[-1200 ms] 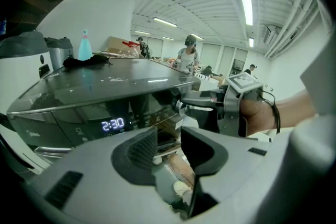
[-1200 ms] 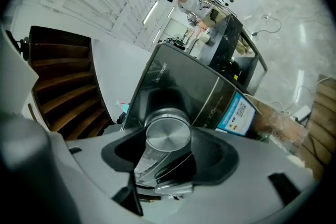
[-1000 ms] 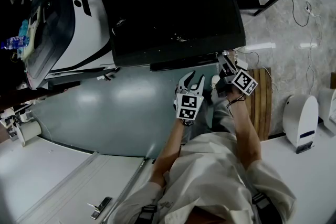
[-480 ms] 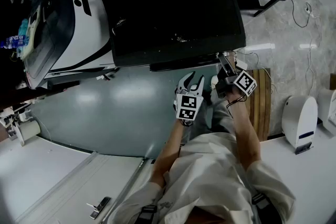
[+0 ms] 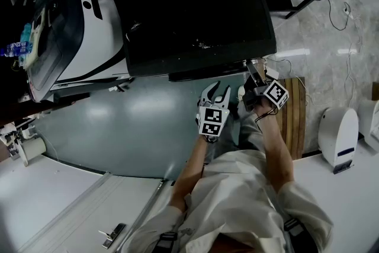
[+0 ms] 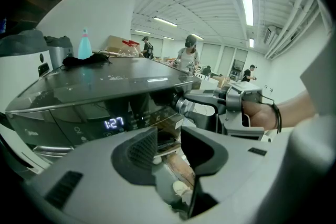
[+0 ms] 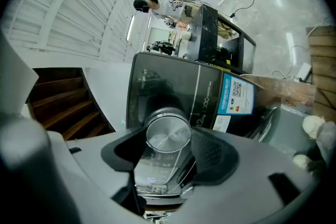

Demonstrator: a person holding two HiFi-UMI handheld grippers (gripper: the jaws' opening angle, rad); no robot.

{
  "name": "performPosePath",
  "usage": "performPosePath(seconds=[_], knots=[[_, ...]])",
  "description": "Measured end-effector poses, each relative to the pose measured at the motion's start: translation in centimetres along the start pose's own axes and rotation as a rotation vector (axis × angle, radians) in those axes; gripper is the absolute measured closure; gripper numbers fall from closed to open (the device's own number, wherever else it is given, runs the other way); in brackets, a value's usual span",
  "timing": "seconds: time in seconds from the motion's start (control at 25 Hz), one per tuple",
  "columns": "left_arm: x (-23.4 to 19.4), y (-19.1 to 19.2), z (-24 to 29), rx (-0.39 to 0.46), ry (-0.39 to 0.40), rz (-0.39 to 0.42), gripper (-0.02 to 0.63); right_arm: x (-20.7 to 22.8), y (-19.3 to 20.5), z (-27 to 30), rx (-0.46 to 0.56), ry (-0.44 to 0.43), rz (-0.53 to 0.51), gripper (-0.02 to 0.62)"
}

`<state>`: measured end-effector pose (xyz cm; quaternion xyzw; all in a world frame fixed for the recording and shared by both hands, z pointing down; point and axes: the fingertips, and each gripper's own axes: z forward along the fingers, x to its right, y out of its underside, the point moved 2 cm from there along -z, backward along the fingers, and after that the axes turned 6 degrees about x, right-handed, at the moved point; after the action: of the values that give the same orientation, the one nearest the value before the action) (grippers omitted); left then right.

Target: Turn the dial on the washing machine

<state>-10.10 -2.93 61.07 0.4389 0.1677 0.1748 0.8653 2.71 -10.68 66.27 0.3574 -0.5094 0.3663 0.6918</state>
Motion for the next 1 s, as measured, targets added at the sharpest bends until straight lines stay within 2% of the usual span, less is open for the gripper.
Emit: performPosePath(seconds=[0.36,0.52,0.6,0.84,1.0], knots=[[-0.1,0.0,-0.2,0.005,-0.002,0.0,0.462,0.1,0.1,0.0,-0.007,0.024,-0.01,0.311],[-0.2,-0.2,-0.3,0.01,-0.004,0.001,0.462,0.2,0.0,0.0,-0.011,0.035,-0.036,0.285],[-0.3,-0.4,-0.3,0.015,-0.004,0.002,0.462,0.0,0.0,0.0,-0.018,0.034,-0.063,0.259],[-0.5,-1.1,-0.6,0.032,-0.004,0.006,0.462,-0.3,0.4,-0.7,-0.057,0.056,-0.168,0.259],[-0.8,-1.9,-0.9,0.057,-0.003,0.007,0.462,-1.4,0.8,-1.7,-0.088,0.059,-0.276,0.27]])
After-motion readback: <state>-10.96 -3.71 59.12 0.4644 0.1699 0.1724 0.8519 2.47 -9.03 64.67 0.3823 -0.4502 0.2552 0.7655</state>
